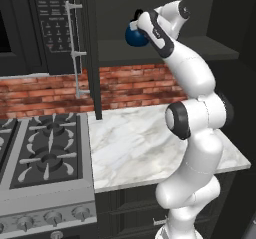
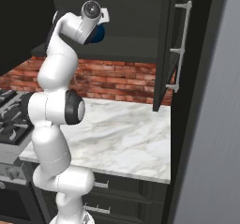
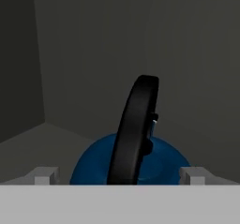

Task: Open the cabinet, pick the kettle from the cabinet, and place it in the sink.

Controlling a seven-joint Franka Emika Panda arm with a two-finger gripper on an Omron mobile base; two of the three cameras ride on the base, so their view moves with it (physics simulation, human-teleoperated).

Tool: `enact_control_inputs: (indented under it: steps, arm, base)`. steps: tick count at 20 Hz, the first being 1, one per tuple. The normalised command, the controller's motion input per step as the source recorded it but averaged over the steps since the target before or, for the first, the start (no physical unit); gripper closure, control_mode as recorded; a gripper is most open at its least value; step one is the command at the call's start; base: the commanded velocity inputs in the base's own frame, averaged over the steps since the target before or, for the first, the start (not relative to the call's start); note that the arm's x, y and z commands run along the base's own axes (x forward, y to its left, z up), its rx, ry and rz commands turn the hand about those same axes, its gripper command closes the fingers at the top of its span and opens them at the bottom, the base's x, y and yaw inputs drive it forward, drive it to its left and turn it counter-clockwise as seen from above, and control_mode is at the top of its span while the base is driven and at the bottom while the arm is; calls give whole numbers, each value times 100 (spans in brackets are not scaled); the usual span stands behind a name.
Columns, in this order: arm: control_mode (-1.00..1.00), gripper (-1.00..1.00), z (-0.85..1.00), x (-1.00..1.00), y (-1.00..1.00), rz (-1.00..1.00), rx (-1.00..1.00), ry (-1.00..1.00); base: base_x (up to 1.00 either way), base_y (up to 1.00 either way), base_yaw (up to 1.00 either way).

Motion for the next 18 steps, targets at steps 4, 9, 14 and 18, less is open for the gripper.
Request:
enact_control_inputs:
  steps: [4,9,14,18]
  arm:
    - [-100,-100,0,19,0,-1,0,0]
    - [-100,-100,0,16,0,-2,0,0]
    - [-100,-100,0,16,0,-2,0,0]
    - [-100,100,-3,4,0,-2,0,0]
  base:
    - [0,0,0]
    - [0,0,0]
    - [0,0,0]
    - [0,0,0]
